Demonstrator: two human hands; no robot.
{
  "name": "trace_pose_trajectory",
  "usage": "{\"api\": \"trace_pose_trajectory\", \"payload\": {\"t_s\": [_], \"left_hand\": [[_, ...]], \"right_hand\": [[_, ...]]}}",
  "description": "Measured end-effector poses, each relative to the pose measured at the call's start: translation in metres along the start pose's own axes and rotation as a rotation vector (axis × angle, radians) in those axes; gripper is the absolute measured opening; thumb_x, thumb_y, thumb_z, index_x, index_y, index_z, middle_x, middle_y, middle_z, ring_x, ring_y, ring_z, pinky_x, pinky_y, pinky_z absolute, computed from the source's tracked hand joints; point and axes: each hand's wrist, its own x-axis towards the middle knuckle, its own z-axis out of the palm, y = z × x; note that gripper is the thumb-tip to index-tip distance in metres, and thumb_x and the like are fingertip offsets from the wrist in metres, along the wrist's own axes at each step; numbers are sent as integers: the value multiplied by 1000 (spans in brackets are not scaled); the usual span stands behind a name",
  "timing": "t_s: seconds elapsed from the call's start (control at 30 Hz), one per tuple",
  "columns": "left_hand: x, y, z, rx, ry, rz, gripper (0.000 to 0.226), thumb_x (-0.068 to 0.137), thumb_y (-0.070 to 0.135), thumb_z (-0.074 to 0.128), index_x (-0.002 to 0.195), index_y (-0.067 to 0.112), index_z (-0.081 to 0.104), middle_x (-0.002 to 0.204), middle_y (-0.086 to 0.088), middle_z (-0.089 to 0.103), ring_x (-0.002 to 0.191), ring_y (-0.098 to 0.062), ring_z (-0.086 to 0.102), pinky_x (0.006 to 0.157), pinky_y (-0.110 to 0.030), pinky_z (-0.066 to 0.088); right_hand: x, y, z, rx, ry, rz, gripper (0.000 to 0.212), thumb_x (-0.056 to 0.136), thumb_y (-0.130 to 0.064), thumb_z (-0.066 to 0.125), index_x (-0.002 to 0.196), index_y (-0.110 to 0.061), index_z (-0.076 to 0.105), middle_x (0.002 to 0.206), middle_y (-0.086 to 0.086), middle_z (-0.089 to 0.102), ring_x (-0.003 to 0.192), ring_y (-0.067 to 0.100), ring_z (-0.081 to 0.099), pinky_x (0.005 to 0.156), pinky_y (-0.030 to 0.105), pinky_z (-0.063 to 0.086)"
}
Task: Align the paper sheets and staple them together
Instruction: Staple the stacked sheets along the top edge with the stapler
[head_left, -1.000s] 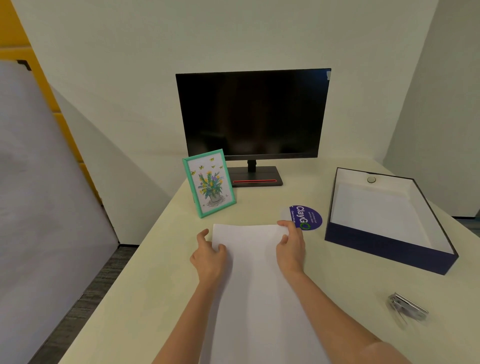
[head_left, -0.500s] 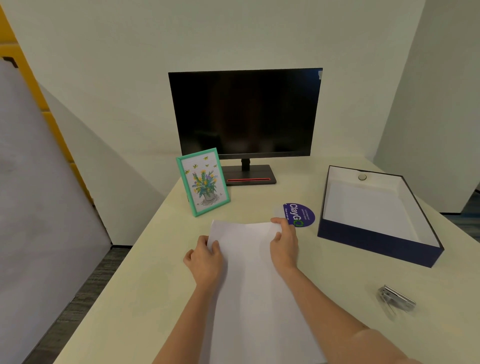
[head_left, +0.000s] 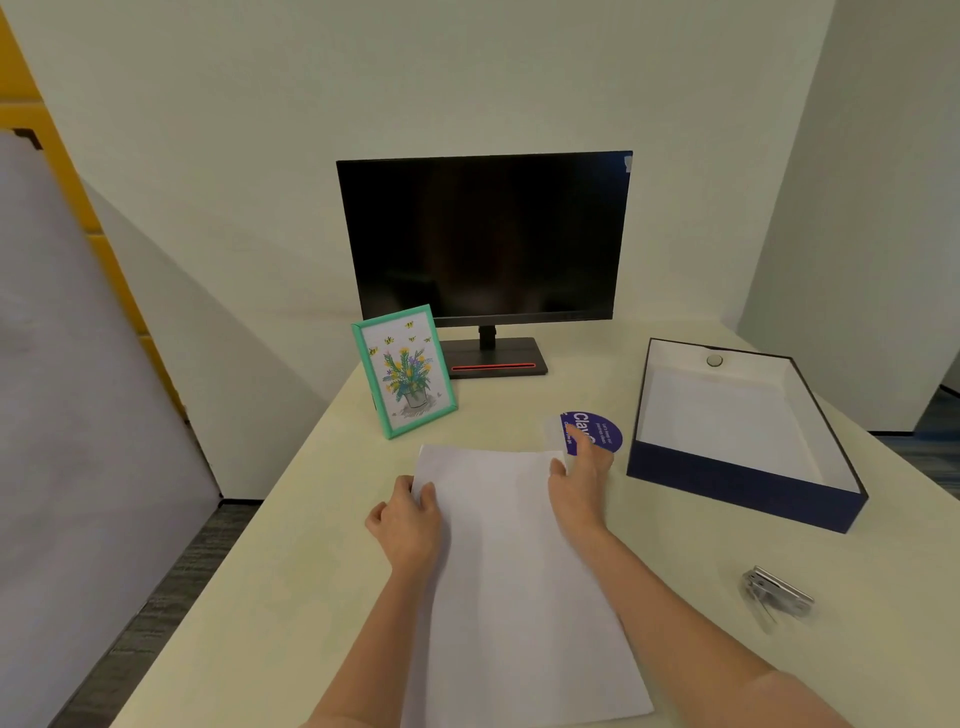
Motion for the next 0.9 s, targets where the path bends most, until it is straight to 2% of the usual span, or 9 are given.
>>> {"api": "trace_pose_trajectory", "payload": {"t_s": [0.13, 0.2, 0.27, 0.37, 0.53, 0.63, 0.7, 0.8, 0.9], "left_hand": [[0, 2, -1, 0, 8, 16, 15, 96, 22, 41, 94, 12, 52, 79, -7, 61, 104, -33, 49, 101, -34, 21], [1, 1, 0, 4, 15, 20, 15, 95, 22, 41, 93, 12, 51, 80, -9, 62, 103, -33, 50, 100, -33, 21], [0, -1, 1, -8, 17, 18, 13, 95, 22, 40, 91, 14, 49, 76, -6, 58, 103, -33, 48, 99, -32, 21], [-1, 1, 0, -11, 23, 22, 14, 95, 22, 40, 91, 13, 50, 77, -8, 60, 101, -32, 48, 99, -33, 21], [0, 1, 1, -8, 18, 19, 14, 94, 21, 39, 90, 13, 49, 76, -10, 62, 101, -33, 51, 101, -33, 20], [-1, 1, 1, -15, 17, 22, 13, 94, 22, 39, 89, 14, 48, 69, -4, 57, 105, -35, 49, 100, -33, 21], [-3, 1, 2, -41, 20, 17, 15, 94, 22, 38, 89, 14, 48, 62, 2, 52, 108, -35, 44, 98, -33, 23], [-2, 1, 2, -26, 26, 17, 18, 94, 22, 38, 94, 11, 52, 62, 3, 51, 107, -34, 46, 100, -33, 24], [0, 1, 2, -28, 26, 23, 17, 94, 22, 39, 95, 11, 52, 63, 3, 51, 104, -35, 50, 101, -32, 21]], "right_hand": [[-2, -22, -81, -306, -267, -173, 22, 90, -14, 56, 109, -24, 61, 112, 2, 59, 101, 19, 59, 88, 29, 46], [-4, -34, -137, -672, -496, -46, 8, 86, -28, 61, 94, -25, 59, 100, -4, 59, 93, 16, 58, 82, 31, 47], [-11, -37, -187, -969, -638, 192, 33, 81, -40, 66, 106, -22, 52, 110, -2, 51, 96, 16, 51, 73, 27, 43], [-31, -20, -225, -1086, -646, 477, 68, 73, -55, 70, 124, -23, 37, 123, 4, 39, 93, 15, 50, 57, 21, 38], [-39, 11, -222, -946, -542, 536, 70, 57, -40, 75, 114, -18, 42, 107, 7, 45, 83, 21, 59, 55, 28, 55], [-32, 10, -214, -838, -506, 516, 59, 51, -35, 72, 100, -13, 50, 92, 7, 54, 63, 20, 54, 51, 24, 45], [-28, -3, -203, -656, -472, 451, 47, 62, -32, 76, 97, -11, 54, 82, 5, 55, 62, 19, 48, 53, 25, 38], [-29, -30, -168, -323, -526, 288, 26, 78, -26, 74, 99, -16, 62, 89, 5, 63, 72, 17, 57, 66, 26, 50], [-30, -47, -122, -72, -629, 171, 32, 79, -16, 74, 110, -18, 64, 97, 6, 66, 81, 16, 65, 76, 25, 55]]}}
